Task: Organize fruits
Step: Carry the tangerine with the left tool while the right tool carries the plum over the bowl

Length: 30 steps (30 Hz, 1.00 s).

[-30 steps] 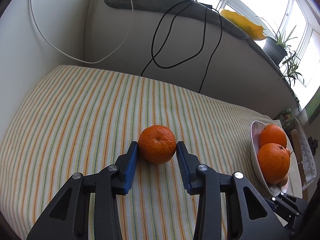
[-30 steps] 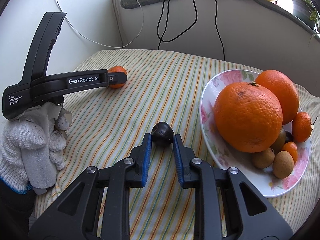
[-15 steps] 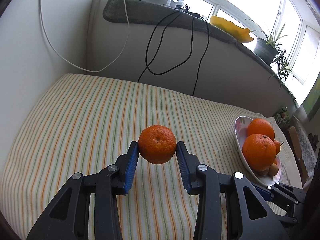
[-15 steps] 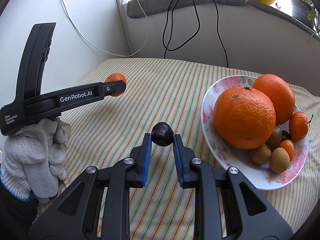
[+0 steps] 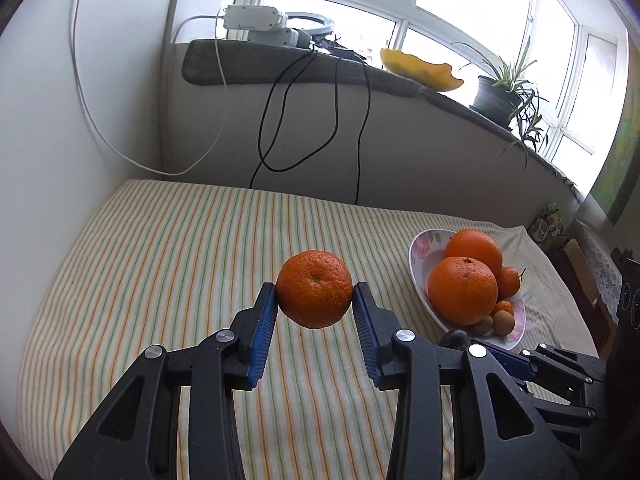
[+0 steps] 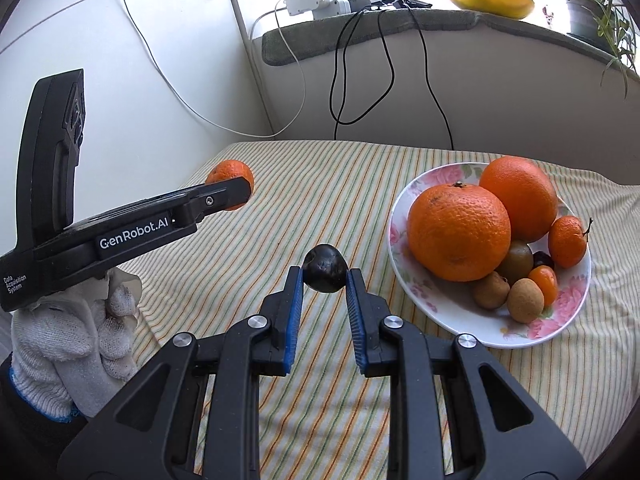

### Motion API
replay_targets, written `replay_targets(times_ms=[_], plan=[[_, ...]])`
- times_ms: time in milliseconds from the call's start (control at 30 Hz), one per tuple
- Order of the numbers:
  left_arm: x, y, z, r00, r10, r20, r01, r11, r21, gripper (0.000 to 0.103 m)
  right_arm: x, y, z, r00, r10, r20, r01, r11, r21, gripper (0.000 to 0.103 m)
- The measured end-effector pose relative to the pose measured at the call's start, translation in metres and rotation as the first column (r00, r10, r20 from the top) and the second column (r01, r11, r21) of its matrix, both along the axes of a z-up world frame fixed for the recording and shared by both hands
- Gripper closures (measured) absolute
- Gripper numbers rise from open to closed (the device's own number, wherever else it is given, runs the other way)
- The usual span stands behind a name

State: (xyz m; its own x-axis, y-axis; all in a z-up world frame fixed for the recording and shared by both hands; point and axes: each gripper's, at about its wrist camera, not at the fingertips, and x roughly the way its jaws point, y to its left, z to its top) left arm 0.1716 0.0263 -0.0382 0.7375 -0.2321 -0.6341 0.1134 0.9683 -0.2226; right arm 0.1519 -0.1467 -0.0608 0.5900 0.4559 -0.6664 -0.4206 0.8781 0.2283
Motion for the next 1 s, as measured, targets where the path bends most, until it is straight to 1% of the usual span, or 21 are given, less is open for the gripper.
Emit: replay_targets(times_ms=[400, 800, 1000], plan=[[-0.016, -0.049, 0.014, 0.996, -0.081, 0.033, 0.081, 0.997, 0.005, 0.066, -0.008, -0.053, 0.018, 0.996, -0.083, 0.021, 0.082, 0.995, 0.064, 0.080], [-0.014, -0.097, 0.015, 0.987, -0.157, 0.031, 0.157, 0.988, 0.001, 0.066, -0.004, -0.110, 0.022, 0.984, -0.178, 0.029, 0.176, 0.981, 0.081, 0.080], [-0.012, -0.121, 0.014, 0.980, -0.196, 0.026, 0.196, 0.980, 0.012, 0.066, -0.001, -0.136, 0.021, 0.977, -0.212, 0.029, 0.209, 0.974, 0.085, 0.080]])
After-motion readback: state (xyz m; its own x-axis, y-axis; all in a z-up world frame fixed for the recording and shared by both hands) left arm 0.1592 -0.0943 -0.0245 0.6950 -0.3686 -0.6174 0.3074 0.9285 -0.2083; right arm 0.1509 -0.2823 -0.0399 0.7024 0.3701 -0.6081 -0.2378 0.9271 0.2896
